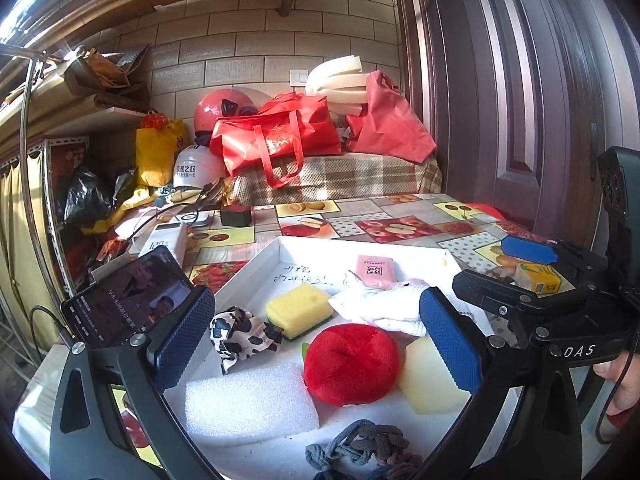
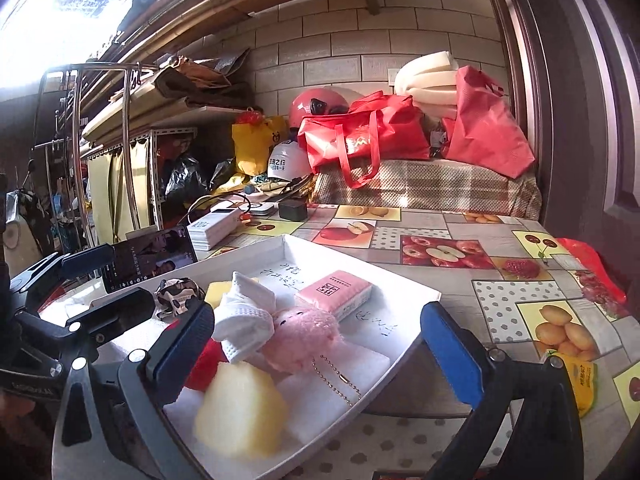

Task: Organize soft objects
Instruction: 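Move the right gripper to the yellow tissue pack while the left approaches the braided rope knot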

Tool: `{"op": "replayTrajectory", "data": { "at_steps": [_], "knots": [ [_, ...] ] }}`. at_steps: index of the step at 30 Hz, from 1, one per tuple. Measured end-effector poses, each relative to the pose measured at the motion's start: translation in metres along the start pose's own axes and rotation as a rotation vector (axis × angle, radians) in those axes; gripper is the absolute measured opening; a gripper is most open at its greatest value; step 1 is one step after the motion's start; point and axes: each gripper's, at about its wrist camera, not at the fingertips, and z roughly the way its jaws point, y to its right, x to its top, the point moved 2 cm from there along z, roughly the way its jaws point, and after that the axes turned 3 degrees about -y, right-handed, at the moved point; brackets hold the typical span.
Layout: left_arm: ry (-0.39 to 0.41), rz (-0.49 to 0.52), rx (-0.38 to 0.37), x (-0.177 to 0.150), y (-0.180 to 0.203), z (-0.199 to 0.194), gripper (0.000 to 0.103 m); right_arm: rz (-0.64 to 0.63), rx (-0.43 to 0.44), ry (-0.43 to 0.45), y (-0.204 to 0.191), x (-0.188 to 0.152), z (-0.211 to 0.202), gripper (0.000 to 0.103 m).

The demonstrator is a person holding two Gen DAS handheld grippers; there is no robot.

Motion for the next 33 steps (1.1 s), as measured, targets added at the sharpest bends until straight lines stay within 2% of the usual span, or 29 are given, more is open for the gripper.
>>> {"op": "replayTrajectory", "data": {
  "at_steps": [11,15,19,23,26,29,33],
  "knots": [
    [0.010,0.019,-0.002,0.000,0.005,-0.002,0.103,0.087,-0.010,-0.022,0.030,-0.010,-0.022,0.103],
    [0.017,0.023,-0.010,-0.001,0.009,-0.005,0.103,0.125,-0.019,0.013,0.040,-0.013,-0.034,0.103],
    [0.037,0.032,-0.028,0.000,0.015,-0.011,0.103,0.134,-0.076,0.080,0.049,-0.013,-0.054,0.103],
    [0.074,0.055,-0.040,0.001,0.026,-0.020,0.103,0.155,-0.172,0.141,0.072,-0.015,-0.073,0.103],
    [0.074,0.035,-0.095,0.002,0.034,-0.025,0.103,0.201,-0.211,0.169,0.097,-0.018,-0.089,0.103],
    [0.066,0.002,-0.195,0.003,0.039,-0.027,0.103,0.204,-0.282,0.198,0.118,-0.022,-0.108,0.103],
    [0.091,0.022,-0.254,0.005,0.048,-0.034,0.103,0.237,-0.369,0.244,0.147,-0.028,-0.135,0.103]
  ]
}}
